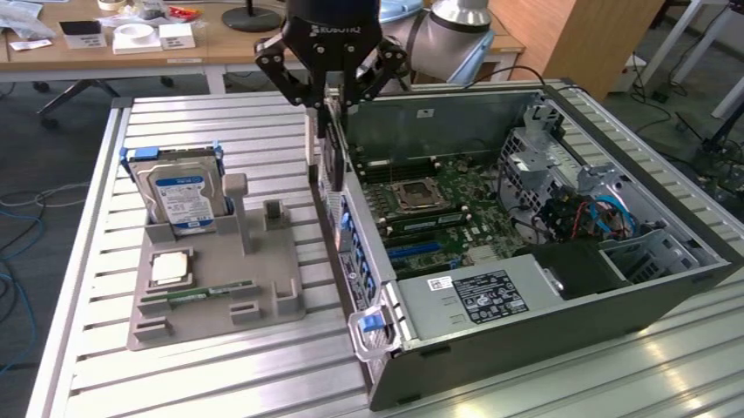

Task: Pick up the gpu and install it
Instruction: 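Pick up the gpu and move the gpu toward the slot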

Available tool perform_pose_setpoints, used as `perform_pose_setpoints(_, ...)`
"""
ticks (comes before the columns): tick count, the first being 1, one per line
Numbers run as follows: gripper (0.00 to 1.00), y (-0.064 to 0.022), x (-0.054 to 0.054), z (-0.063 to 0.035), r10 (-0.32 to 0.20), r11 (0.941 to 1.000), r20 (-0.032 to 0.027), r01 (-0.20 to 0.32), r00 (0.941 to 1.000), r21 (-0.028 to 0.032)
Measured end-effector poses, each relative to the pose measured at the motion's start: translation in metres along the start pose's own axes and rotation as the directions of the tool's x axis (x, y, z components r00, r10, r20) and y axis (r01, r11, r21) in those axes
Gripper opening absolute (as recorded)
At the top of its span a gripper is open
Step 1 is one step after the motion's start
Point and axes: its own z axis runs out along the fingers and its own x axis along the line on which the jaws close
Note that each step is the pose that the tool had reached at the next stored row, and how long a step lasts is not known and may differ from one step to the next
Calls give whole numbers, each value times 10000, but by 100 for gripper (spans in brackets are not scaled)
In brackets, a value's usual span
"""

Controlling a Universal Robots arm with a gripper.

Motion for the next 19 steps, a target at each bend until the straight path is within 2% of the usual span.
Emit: perform_pose_setpoints(19, 27, 31, -588, 15, -1, 10000, -1, 1, 10000, -7)
